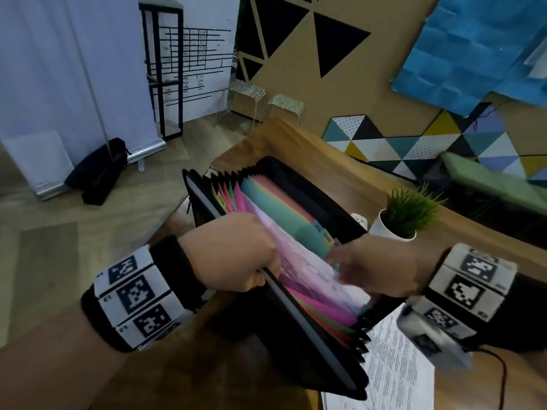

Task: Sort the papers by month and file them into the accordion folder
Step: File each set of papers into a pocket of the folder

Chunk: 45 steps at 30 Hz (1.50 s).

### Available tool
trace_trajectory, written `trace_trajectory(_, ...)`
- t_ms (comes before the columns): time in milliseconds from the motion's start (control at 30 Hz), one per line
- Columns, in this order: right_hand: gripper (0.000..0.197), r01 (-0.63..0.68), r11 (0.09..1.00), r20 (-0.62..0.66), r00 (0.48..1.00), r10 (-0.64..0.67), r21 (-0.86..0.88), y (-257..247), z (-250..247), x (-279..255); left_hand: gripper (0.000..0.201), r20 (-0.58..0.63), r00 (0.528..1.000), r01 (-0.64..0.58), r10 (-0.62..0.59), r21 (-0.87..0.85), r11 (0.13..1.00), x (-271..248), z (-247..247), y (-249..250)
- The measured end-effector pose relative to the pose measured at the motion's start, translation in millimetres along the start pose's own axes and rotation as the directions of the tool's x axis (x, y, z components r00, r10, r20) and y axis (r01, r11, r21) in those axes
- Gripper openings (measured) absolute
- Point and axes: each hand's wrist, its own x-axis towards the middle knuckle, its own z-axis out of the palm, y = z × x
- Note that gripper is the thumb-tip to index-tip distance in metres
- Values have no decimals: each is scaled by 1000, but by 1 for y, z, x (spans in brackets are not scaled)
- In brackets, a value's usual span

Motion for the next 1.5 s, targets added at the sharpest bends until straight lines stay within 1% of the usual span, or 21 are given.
trace_trajectory(33, 14, 34, 999, 3, 999, -34, -8, -2, 5, -3, 23, -8, 1000, -10, 10, -9, 1000, -1, 0, 1)
trace_trajectory(100, 28, 81, 997, 24, 996, -80, -21, -8, 16, -4, 27, -7, 1000, -13, 13, -16, 1000, -3, 0, 2)
trace_trajectory(200, 21, 77, 997, 18, 997, -76, -31, -11, 30, -6, 42, -2, 1000, 20, -20, 3, 1000, -4, 2, 1)
trace_trajectory(300, 13, 41, 990, -175, 984, -18, 131, -3, 38, -19, 42, -5, 999, 45, -45, 14, 999, -3, 2, 2)
trace_trajectory(400, 35, 6, 923, -412, 896, 166, 384, 0, 53, -31, 36, -27, 998, 51, -51, -3, 999, -3, 0, 5)
trace_trajectory(500, 33, -28, 861, -489, 814, 314, 507, -7, 71, -33, 27, -102, 994, 34, -33, 8, 999, -1, -1, 8)
trace_trajectory(633, 25, 57, 817, -573, 742, 349, 573, -14, 90, -34, 23, -20, 999, 42, -41, 32, 999, 6, -5, 9)
trace_trajectory(733, 27, 206, 793, -618, 744, 253, 573, -17, 97, -36, 25, 35, 999, 34, -35, 38, 999, 11, -6, 7)
trace_trajectory(833, 23, 313, 787, -688, 702, 186, 532, -17, 103, -39, 27, 43, 998, 48, -50, 67, 997, 14, -9, 7)
trace_trajectory(900, 20, 348, 748, -715, 659, 233, 565, -14, 105, -44, 29, 20, 998, 58, -60, 56, 997, 15, -9, 8)
trace_trajectory(967, 15, 388, 650, -723, 575, 383, 653, -1, 108, -53, 29, -12, 999, 53, -52, 43, 998, 15, -8, 8)
trace_trajectory(1033, 15, 376, 483, -612, 502, 611, 791, 22, 119, -61, 28, -47, 998, 45, -43, 36, 998, 17, -7, 7)
trace_trajectory(1067, 13, 332, 381, -504, 499, 706, 863, 39, 132, -61, 28, -60, 998, 38, -36, 40, 998, 18, -5, 6)
trace_trajectory(1133, 11, 63, 266, -258, 531, 807, 962, 72, 168, -54, 28, -86, 996, 38, -35, 38, 999, 18, -4, 6)
trace_trajectory(1167, 26, -144, 227, -114, 544, 831, 963, 88, 194, -50, 28, -102, 994, 46, -43, 28, 999, 18, -4, 7)
trace_trajectory(1200, 53, -364, 162, 68, 544, 837, 917, 100, 222, -46, 29, -106, 993, 60, -59, 3, 998, 18, -3, 7)
trace_trajectory(1267, 116, -660, 45, 360, 465, 809, 750, 121, 288, -38, 31, -89, 993, 70, -72, -27, 997, 17, -1, 9)
trace_trajectory(1300, 140, -735, 22, 438, 427, 791, 678, 135, 331, -31, 32, -84, 994, 68, -71, -36, 997, 16, -1, 10)
trace_trajectory(1367, 159, -797, 4, 511, 392, 765, 604, 142, 379, -23, 33, -76, 995, 67, -70, -48, 997, 16, -4, 13)
trace_trajectory(1400, 158, -803, -31, 526, 360, 770, 595, 141, 389, -20, 31, -76, 995, 68, -72, -47, 997, 16, -5, 14)
trace_trajectory(1500, 134, -799, -92, 525, 298, 798, 594, 112, 347, -24, 22, -96, 992, 82, -87, -51, 995, 17, -3, 14)
